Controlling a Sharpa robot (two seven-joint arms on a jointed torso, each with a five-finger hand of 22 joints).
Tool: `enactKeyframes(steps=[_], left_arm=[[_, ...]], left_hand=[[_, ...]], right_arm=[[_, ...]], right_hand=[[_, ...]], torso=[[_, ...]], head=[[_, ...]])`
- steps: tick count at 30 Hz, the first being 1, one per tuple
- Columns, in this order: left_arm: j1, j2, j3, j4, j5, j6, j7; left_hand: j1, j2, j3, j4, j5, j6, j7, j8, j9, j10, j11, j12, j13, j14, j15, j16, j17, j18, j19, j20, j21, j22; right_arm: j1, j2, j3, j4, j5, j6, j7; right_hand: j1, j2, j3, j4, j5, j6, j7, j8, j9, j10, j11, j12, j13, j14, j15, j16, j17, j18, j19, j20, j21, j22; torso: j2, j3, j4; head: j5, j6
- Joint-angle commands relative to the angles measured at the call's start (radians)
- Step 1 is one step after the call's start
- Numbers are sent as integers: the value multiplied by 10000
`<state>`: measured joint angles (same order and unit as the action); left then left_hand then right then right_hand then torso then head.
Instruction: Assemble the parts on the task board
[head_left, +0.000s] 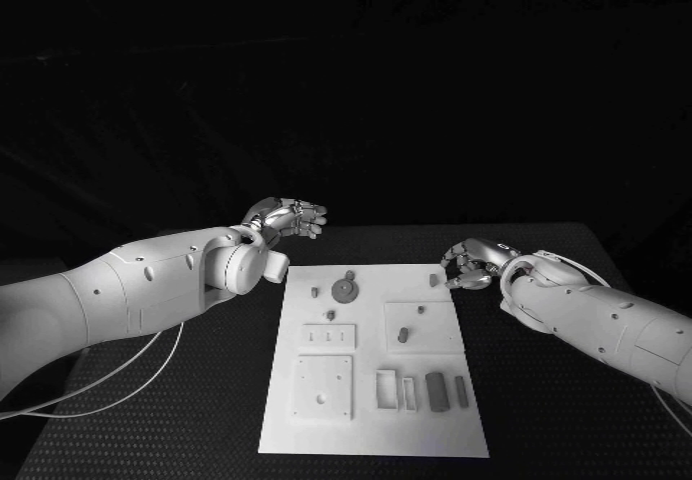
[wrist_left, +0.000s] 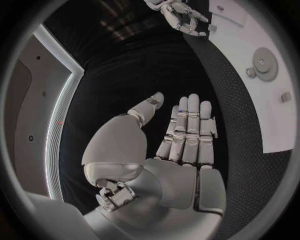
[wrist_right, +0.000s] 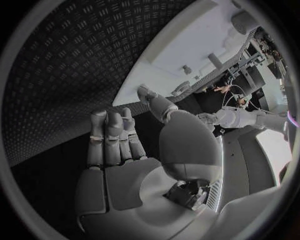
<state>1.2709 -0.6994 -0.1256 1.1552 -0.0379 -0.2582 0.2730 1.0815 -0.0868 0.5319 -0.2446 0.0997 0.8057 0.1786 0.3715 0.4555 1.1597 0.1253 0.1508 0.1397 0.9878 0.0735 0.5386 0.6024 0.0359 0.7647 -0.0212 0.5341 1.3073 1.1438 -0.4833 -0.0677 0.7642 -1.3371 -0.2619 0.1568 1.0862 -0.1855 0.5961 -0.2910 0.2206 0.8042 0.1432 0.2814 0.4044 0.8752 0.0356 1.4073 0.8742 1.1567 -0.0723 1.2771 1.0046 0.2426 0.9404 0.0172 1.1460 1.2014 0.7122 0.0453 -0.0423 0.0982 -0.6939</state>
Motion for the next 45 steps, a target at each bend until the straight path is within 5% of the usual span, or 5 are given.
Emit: enactKeyframes(steps=[1, 25, 45], left_arm=[[5, -28, 8, 75, -42, 95, 62], [9, -84, 13, 138, -42, 94, 65], [9, -63, 15, 124, -42, 94, 55]], left_hand=[[-74, -42, -27, -55, -36, -51, -13, -32, -9, -61, -14, -50, -16, -52, 37, -59, 12, 194, -83, -19, 70, 181], [-62, -47, -18, -59, -31, -54, -13, -36, -11, -65, -14, -54, -15, -50, 37, -62, 16, 198, -83, -20, 73, 181], [-51, -59, -13, -68, -32, -55, 1, -39, -13, -70, -7, -60, -14, -45, 35, -63, 21, 201, -84, -20, 76, 181]], right_arm=[[-7, 41, 3, 11, -111, 140, 141], [-43, 210, 3, 96, 98, 376, 249], [-80, 303, 4, 59, 384, 325, 247]], right_hand=[[-29, -61, -54, 7, -60, -16, -27, -23, -8, -15, -50, -55, -13, 6, -42, -24, 11, 192, -24, 15, 21, -13], [-44, 64, -108, 3, -218, 171, -62, 108, 41, -11, -81, -39, -13, 0, -70, -5, 26, 192, -50, 20, 40, -17], [-194, 320, -247, 7, -798, 855, 37, 424, 175, 70, 9, 10, -23, 65, 13, 61, 45, 192, -20, -14, 125, -33]], torso=[[26, 11, 37], [43, 24, 51], [61, 34, 39]], head=[[5, -21], [10, -109], [43, -145]])
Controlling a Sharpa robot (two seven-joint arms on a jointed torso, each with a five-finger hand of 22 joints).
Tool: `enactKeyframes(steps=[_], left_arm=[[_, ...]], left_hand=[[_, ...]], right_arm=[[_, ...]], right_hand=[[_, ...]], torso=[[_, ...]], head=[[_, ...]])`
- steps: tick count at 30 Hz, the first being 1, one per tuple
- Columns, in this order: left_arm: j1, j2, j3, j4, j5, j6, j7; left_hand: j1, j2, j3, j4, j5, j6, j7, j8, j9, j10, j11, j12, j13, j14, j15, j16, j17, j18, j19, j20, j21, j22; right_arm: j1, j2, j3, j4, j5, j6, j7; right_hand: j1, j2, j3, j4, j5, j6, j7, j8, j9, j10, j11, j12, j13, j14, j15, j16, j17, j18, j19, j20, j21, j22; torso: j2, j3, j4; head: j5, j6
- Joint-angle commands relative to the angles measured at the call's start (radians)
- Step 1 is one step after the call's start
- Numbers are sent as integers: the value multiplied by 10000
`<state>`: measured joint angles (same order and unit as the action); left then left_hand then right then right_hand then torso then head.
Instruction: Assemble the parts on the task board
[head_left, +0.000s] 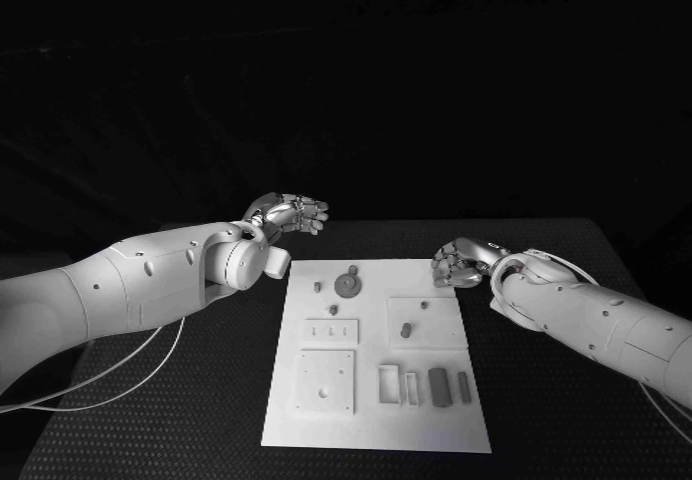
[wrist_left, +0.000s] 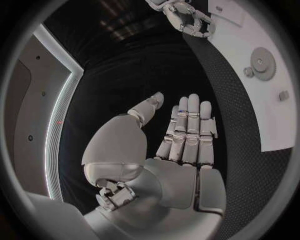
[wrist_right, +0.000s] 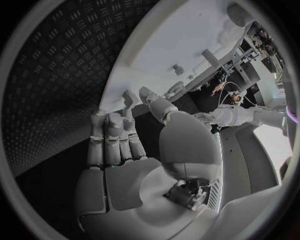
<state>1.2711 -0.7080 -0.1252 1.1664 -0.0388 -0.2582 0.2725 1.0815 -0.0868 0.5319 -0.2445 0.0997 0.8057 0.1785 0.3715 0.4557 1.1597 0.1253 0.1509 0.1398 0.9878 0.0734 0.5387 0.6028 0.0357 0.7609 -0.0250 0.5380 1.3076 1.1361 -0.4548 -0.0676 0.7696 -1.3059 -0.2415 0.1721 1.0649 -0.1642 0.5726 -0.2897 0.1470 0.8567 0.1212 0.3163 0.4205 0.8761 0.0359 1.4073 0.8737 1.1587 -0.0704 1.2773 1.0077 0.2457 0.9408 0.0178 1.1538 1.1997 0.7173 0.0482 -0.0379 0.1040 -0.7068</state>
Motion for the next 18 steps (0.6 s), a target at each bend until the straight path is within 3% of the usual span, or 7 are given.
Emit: enactKeyframes(steps=[1, 5, 9, 18], left_arm=[[7, 27, 10, 9, -33, 99, 60], [7, 28, 10, 8, -33, 99, 62], [7, 23, 10, 8, -33, 99, 58], [7, 26, 10, 5, -33, 101, 59]], left_hand=[[-52, -59, -13, -68, -32, -55, 1, -39, -16, -70, -6, -60, -16, -45, 35, -63, 17, 203, -46, 18, 37, 178], [-56, -56, -14, -64, -32, -55, 3, -39, -16, -70, -5, -61, -16, -44, 36, -64, 18, 202, -45, 19, 37, 178], [-61, -55, -15, -60, -33, -55, 4, -39, -16, -71, -5, -61, -16, -44, 36, -64, 18, 202, -44, 20, 38, 178], [-66, -53, -16, -56, -33, -56, 8, -41, -17, -72, -3, -62, -15, -43, 37, -65, 20, 202, -43, 20, 39, 178]], right_arm=[[-4, 20, 3, 3, 72, 125, 94], [-4, 28, 3, -11, 51, 126, 64], [-4, 8, 3, -3, 25, 164, 11], [-4, 28, 3, -25, -7, 183, -5]], right_hand=[[31, 119, -2, -6, -99, 361, 250, 85, 21, 65, -1, 11, -19, 48, -11, 61, 13, 161, -20, -22, 50, -18], [82, 195, 73, -4, -274, 470, 216, 121, 50, 77, -33, 7, -28, 54, -40, 61, 10, 161, -15, -27, 58, -27], [355, 266, 454, 0, -804, 603, 168, 142, 87, 101, -84, 2, -41, 63, -88, 52, 2, 161, -11, -39, 52, -56], [405, 250, 568, -11, -846, 613, 163, 126, 93, 107, -86, 1, -44, 67, -93, 52, 1, 161, -6, -36, 59, -61]], torso=[[11, 6, -5], [12, 5, 1], [0, 7, 5], [-2, 21, 1]], head=[[-15, -20], [-15, -27], [-20, -58], [-12, -75]])
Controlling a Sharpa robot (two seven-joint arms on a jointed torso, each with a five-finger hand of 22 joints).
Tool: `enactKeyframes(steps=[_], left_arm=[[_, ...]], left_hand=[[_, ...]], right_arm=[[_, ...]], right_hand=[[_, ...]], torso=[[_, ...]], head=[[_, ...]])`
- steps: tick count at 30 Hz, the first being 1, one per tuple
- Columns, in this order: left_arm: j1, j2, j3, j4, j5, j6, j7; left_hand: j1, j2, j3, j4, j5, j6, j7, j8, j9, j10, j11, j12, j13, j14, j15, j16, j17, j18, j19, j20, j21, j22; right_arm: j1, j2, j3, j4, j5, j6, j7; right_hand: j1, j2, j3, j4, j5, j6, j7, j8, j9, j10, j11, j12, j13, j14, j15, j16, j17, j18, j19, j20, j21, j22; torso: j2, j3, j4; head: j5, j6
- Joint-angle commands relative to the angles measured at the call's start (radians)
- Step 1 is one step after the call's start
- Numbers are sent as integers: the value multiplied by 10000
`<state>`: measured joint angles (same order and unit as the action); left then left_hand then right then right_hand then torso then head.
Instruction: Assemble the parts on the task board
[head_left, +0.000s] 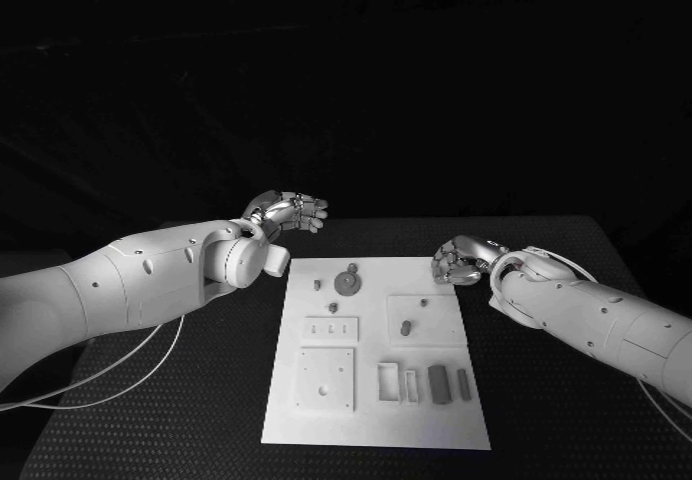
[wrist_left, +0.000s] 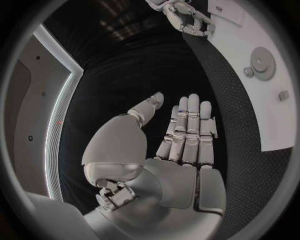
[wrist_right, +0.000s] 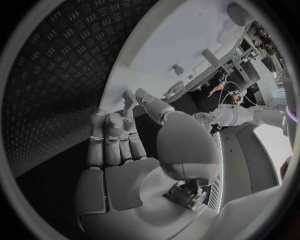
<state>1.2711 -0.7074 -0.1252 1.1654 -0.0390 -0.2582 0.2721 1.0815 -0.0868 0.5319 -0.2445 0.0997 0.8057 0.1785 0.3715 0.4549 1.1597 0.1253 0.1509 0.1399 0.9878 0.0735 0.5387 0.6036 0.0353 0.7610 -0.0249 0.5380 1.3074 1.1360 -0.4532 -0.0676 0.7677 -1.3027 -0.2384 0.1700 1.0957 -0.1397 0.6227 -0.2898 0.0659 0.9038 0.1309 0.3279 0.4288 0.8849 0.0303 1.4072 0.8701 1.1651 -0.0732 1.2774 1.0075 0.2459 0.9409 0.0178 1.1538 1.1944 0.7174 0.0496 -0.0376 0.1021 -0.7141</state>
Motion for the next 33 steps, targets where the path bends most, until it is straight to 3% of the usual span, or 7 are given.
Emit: enactKeyframes(steps=[1, 12, 22, 23, 31, 33], left_arm=[[7, 16, 10, 18, -31, 102, 60], [7, 26, 10, 9, -31, 112, 64], [7, 29, 10, 3, -31, 119, 68], [7, 25, 10, 8, -31, 110, 68], [7, 28, 10, 21, -36, 164, 31], [7, 26, 10, 25, -77, 207, 21]], left_hand=[[-67, -53, -16, -55, -33, -56, 9, -41, -9, -72, -3, -63, -16, -43, 36, -65, 12, 205, -44, 20, 39, 180], [-72, -51, -16, -50, -33, -59, 15, -43, -10, -75, -1, -65, -15, -43, 37, -67, 14, 206, -44, 20, 40, 179], [-79, -46, -16, -42, -33, -57, 14, -43, -11, -73, -2, -65, -14, -42, 37, -68, 16, 205, -44, 21, 41, 178], [-80, -45, -16, -41, -33, -56, 14, -43, -11, -73, -3, -65, -14, -42, 37, -68, 16, 205, -44, 21, 41, 178], [-94, -27, -13, -22, -32, -33, 9, -30, -6, -32, -16, -44, -2, -42, 38, -72, 19, 204, -47, 22, 40, 177], [-111, -13, -11, 5, -30, 119, -34, 54, 30, 168, -95, 68, 54, -38, 37, -77, 28, 204, -57, 22, 40, 175]], right_arm=[[-3, 12, 3, -8, -46, 146, 12], [-3, 30, 3, -29, -51, 80, 4], [-3, 58, 3, -29, -159, -103, -13], [-3, 61, 3, -19, -158, -149, 11], [-3, 58, 3, 32, -103, -373, 25], [-3, 53, 3, 56, -102, -436, 20]], right_hand=[[101, 3, 74, -10, -33, 142, 65, 9, 11, 19, -29, 2, -8, 3, -66, 51, 4, 159, -7, -37, 60, -8], [145, 77, 231, 1, -62, 192, 58, 9, 29, 30, -35, 4, -11, 10, -69, 55, 6, 159, 5, -32, 75, -15], [87, 382, 847, 28, -173, 724, -137, 282, 247, 177, -216, 17, -38, 104, -237, 97, 13, 159, 125, -83, 160, -41], [58, 493, 907, 43, -173, 808, -167, 337, 292, 204, -245, 13, -46, 116, -263, 100, 14, 159, 142, -94, 170, -47], [-41, 587, 1051, 22, -173, 1023, -276, 508, 477, 341, -351, -2, -75, 180, -365, 115, 18, 159, 217, -162, 214, -72], [-44, 608, 1095, 20, -173, 1062, -295, 541, 518, 375, -371, -5, -80, 199, -385, 120, 19, 159, 245, -180, 227, -80]], torso=[[-2, 10, -3], [-2, 12, -4], [2, 11, -2], [4, 11, -2], [1, 8, -11], [3, 4, 5]], head=[[7, -4], [17, -17], [-3, -25], [-4, -44], [-28, -41], [-30, -35]])
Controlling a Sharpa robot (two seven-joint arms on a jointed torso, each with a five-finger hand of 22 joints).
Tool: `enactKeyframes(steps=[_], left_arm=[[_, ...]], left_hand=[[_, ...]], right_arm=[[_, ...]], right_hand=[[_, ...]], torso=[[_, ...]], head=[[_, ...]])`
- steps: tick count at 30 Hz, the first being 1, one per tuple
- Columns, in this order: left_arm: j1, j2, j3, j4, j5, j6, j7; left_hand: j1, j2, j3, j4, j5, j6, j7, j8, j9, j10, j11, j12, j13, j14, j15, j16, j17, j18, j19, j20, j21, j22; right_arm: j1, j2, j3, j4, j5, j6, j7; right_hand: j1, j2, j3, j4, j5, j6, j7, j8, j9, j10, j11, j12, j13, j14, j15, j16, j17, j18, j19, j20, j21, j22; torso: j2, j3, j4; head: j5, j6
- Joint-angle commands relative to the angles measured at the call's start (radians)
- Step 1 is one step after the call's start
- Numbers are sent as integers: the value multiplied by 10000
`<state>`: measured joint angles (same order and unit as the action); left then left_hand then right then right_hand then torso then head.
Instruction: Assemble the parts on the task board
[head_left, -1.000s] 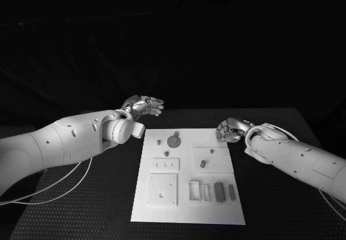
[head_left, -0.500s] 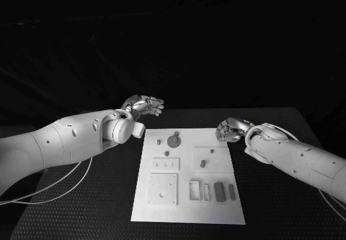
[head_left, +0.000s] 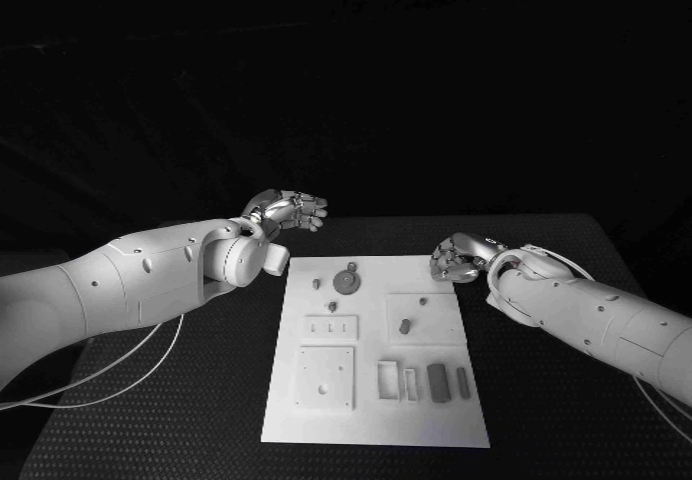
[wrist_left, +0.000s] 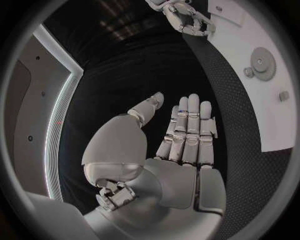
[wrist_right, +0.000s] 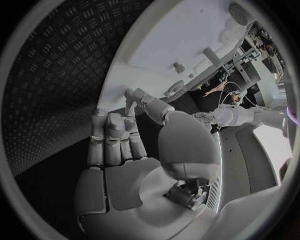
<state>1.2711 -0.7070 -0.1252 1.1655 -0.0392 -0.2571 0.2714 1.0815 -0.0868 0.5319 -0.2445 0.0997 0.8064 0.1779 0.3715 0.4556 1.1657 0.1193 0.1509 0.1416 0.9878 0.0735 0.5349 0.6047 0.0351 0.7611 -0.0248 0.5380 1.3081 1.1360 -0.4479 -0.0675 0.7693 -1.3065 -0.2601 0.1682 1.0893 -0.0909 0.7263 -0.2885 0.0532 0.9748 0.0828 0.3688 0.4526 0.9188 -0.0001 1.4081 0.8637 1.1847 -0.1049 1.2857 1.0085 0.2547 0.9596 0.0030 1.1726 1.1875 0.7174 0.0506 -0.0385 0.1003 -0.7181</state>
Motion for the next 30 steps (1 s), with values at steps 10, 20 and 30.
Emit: enactKeyframes(steps=[10, 20, 30], left_arm=[[10, -60, 10, 107, -471, 519, -215], [10, 47, 10, 424, -1112, 1068, -1649], [-70, 377, -35, 706, -2033, 590, -2160]], left_hand=[[-305, 64, -57, 160, -42, 602, -256, 268, 103, 571, -262, 311, 167, 5, 22, -45, 55, 205, -53, 9, 67, 173], [-1019, -299, -309, 582, -471, 743, -298, 70, -38, 858, -390, 363, 225, 108, -41, -18, 116, 221, 12, -59, 121, 165], [-1305, -621, -388, 794, -501, 841, -316, 8, -90, 840, -377, 314, 219, 77, -35, -27, 143, 239, 7, -55, 134, 168]], right_arm=[[176, -270, 5, 877, -375, -778, -284], [505, -631, 10, 2629, -1464, -1068, -1462], [533, -500, 8, 3654, -2095, -1337, -2059]], right_hand=[[-28, -10, 123, 1, -47, 363, 157, 165, 372, 117, -102, -29, -31, 63, -109, 44, 11, 71, 133, -86, 73, -33], [-312, -164, 110, 68, -34, 465, 96, 214, 500, 304, -163, -38, -52, 262, -168, 86, 17, 71, 361, -181, 164, -84], [-425, -307, 199, 113, -30, 512, 71, 195, 553, 407, -189, -77, -75, 380, -194, 56, -5, 71, 470, -242, 178, -140]], torso=[[-13, -2, -28], [-188, -54, -200], [-491, -130, -321]], head=[[-1, 103], [15, 291], [181, 359]])
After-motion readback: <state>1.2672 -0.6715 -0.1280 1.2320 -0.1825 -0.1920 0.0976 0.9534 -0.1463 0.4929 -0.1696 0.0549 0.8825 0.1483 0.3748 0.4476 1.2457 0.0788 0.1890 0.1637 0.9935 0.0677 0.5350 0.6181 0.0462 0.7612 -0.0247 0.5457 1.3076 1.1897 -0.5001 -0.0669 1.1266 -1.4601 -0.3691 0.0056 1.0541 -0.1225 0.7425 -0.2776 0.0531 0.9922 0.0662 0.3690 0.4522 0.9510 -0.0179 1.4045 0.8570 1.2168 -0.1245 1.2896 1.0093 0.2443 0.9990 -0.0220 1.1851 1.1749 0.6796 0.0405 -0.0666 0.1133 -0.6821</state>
